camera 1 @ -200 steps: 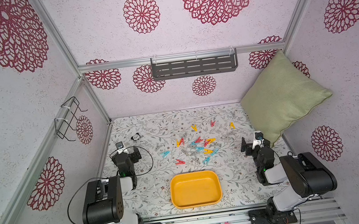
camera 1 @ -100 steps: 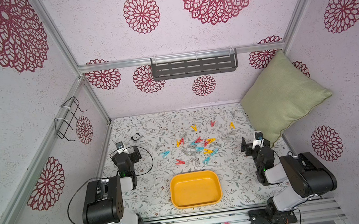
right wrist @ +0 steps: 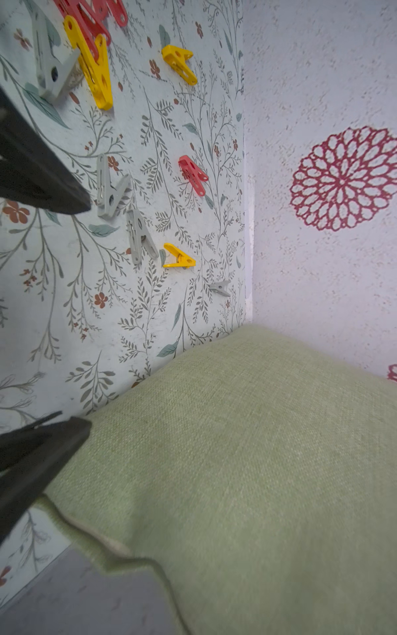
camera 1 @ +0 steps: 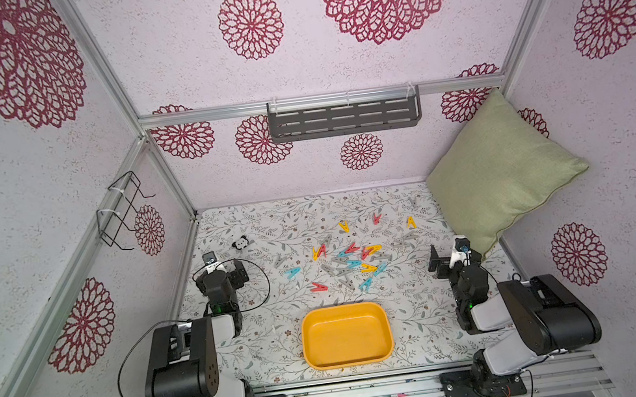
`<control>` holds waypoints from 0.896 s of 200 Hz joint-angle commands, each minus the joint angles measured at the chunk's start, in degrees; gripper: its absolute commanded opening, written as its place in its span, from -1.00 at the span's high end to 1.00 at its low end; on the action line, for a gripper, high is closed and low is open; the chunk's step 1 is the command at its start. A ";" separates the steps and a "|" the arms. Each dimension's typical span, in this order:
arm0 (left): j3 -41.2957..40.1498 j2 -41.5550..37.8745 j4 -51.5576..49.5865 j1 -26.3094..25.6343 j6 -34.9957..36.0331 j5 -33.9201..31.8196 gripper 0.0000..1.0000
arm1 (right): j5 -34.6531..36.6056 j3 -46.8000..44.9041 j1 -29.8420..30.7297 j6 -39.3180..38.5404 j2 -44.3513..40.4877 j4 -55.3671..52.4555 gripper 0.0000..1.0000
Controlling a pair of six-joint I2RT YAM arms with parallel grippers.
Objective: Put the clothespins into the storage box
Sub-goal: Pick up the clothespin from the center of the board.
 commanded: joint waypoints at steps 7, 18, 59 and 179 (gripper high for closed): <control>5.74 -7.67 -15.17 0.51 -3.06 -1.90 -0.95 | 1.78 -1.99 -0.01 2.19 -10.82 -1.17 -0.99; 8.00 -10.96 -22.66 0.42 -5.18 -1.71 -0.95 | 2.17 -2.19 0.05 3.67 -17.05 -7.19 -0.99; 19.46 -18.99 -48.43 0.55 -17.50 -5.50 -0.95 | 13.24 1.35 -0.24 26.17 -44.06 -41.26 -0.99; 29.41 -20.13 -51.87 1.58 -39.28 16.89 -0.95 | -9.70 34.64 -0.21 33.77 -24.96 -81.65 -0.98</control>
